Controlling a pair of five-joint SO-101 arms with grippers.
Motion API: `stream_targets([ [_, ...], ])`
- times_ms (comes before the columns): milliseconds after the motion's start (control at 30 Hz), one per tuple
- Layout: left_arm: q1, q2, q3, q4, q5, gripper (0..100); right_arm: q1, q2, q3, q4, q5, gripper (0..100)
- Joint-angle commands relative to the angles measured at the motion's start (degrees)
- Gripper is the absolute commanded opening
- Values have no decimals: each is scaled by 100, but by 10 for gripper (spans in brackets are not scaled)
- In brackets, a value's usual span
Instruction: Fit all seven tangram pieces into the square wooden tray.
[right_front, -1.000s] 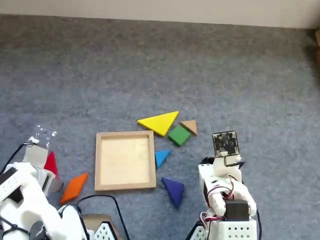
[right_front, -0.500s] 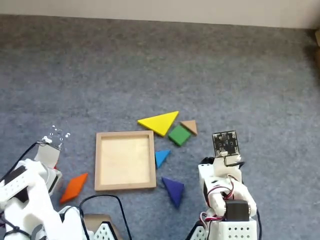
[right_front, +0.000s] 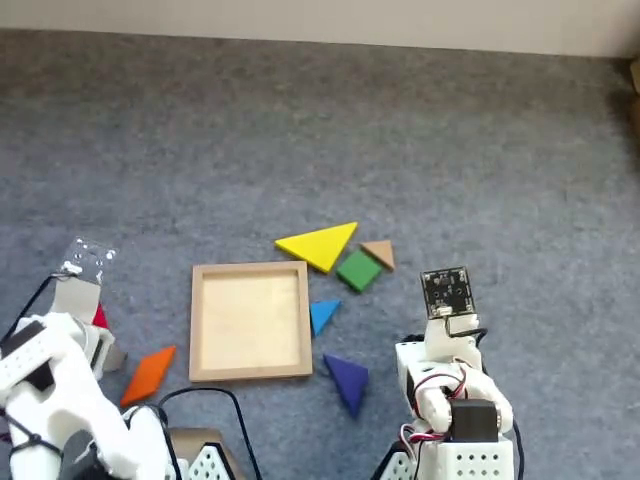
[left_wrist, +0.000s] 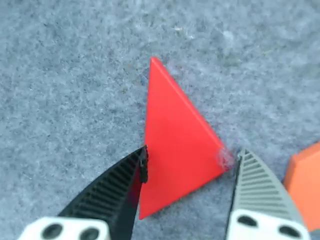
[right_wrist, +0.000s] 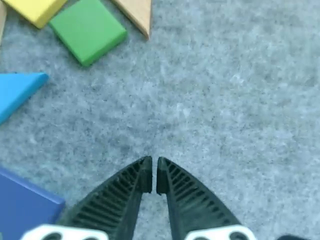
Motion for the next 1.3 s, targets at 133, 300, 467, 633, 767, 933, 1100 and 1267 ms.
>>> stream_targets([
  [133,259,1015,-1349,1275,176,285,57,-75,848,40,44,33],
  [300,215,2466,-2009,1231,-105,280,57,-75,848,40,44,33],
  [467,-66,3530,-2835,1231,-114,281,57,-75,848,40,44,33],
  [633,-110,4145,-3160,1240,-114,280,57,-75,848,40,44,33],
  [767,-92,4180,-3143,1240,-123,259,57,-75,848,40,44,33],
  [933,-84,4163,-3169,1284,-114,223,57,-75,848,40,44,33],
  [1100,-92,3591,-3125,1705,-114,232,57,-75,848,40,44,33],
  [1267,-110,2659,-3108,2286,-114,232,57,-75,848,40,44,33],
])
